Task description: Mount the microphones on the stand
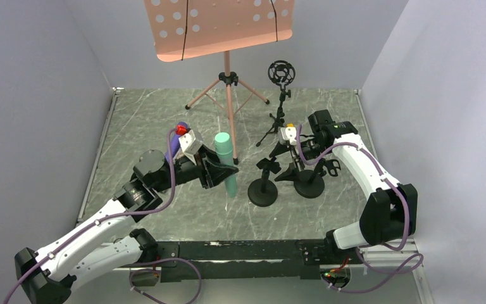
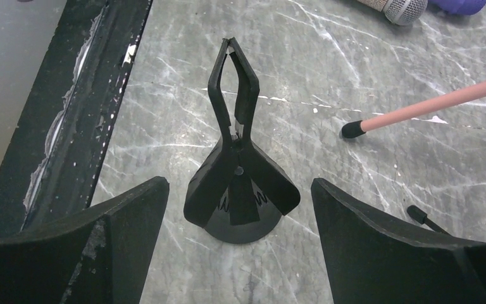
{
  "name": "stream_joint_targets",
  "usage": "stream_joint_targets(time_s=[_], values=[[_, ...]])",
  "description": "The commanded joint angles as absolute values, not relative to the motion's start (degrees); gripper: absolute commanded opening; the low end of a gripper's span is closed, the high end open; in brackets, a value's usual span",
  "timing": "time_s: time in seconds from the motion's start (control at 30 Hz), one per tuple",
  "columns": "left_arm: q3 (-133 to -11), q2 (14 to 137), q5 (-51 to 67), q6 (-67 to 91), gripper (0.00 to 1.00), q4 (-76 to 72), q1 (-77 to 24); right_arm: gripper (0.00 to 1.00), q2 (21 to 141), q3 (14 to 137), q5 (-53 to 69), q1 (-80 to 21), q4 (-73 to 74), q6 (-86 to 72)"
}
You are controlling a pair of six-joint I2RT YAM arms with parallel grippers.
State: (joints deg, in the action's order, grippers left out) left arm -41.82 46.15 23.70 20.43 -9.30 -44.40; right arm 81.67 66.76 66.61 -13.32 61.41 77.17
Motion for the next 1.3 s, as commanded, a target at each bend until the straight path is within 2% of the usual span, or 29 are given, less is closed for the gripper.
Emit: stream_joint_targets(time_s=[0.0,0.3,0.47,0.67,0.77,1.27], values=[[-44.3,46.2,24.9,20.7,0.0,-14.0,-44.5,0.86,81.3,66.7,69.3,-13.4,58.5,76.5],[-45.6,49.0,25.1,18.7,0.0,-15.2,-44.5,0.73,81.6,68.1,70.5,-13.4,60.9,78.0],[-47.9,52.2,25.9,17.7,0.0,-15.2,-44.5,0.6,82.3,68.9,70.7,-13.4,63.4,80.1],[-52.5,56.7,25.4,13.7,0.0,-12.7,-45.0,0.4,83.0,69.5,70.6,-13.4,65.2,81.5],[-55.0,59.3,24.9,11.2,0.0,-11.8,-45.4,0.36,82.9,69.5,70.6,-13.4,65.4,81.6],[-66.1,73.0,26.0,3.4,0.0,-5.9,-49.0,0.32,83.7,70.3,71.2,-13.4,67.5,82.8]])
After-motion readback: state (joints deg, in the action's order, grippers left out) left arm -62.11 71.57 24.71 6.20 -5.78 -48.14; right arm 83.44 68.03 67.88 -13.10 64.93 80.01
